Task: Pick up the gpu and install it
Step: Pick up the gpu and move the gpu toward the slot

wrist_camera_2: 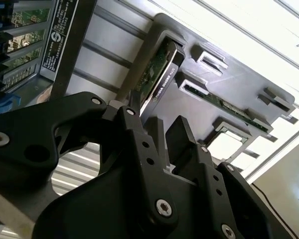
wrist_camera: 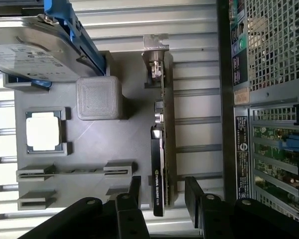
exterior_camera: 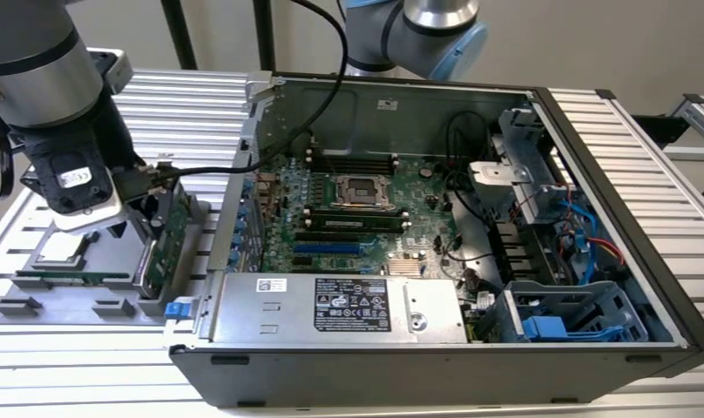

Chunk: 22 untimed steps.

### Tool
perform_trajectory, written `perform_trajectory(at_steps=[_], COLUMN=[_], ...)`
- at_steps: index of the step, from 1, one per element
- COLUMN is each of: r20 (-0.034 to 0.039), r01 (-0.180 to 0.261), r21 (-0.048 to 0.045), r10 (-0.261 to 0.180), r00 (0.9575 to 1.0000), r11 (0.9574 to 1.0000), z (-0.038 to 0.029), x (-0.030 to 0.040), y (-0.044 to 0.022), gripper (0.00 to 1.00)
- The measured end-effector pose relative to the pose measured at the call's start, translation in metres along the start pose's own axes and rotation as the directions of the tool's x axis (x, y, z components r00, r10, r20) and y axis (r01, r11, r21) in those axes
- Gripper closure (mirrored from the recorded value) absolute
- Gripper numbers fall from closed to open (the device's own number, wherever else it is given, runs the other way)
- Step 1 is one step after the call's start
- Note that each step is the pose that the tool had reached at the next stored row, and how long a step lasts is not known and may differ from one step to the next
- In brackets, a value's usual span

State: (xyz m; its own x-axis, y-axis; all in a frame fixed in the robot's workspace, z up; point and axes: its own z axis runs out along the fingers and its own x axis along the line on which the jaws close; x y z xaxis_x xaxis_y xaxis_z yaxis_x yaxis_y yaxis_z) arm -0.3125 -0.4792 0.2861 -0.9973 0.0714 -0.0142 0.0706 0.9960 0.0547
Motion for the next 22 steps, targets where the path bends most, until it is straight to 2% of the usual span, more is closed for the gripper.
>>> perform_trajectory(at_steps=[17,22], r20=[0.0002,0.0003], r01=[-0.004,-0.005], r21=[-0.0001,0.0], r10=[0.004,0.005], r00=[1.0,1.0], r11=[1.0,1.0], z=[0.013,0.015], x=[0.0002,0.0003], y=[-0.0007,-0.0008], gripper=[0.0,0.0])
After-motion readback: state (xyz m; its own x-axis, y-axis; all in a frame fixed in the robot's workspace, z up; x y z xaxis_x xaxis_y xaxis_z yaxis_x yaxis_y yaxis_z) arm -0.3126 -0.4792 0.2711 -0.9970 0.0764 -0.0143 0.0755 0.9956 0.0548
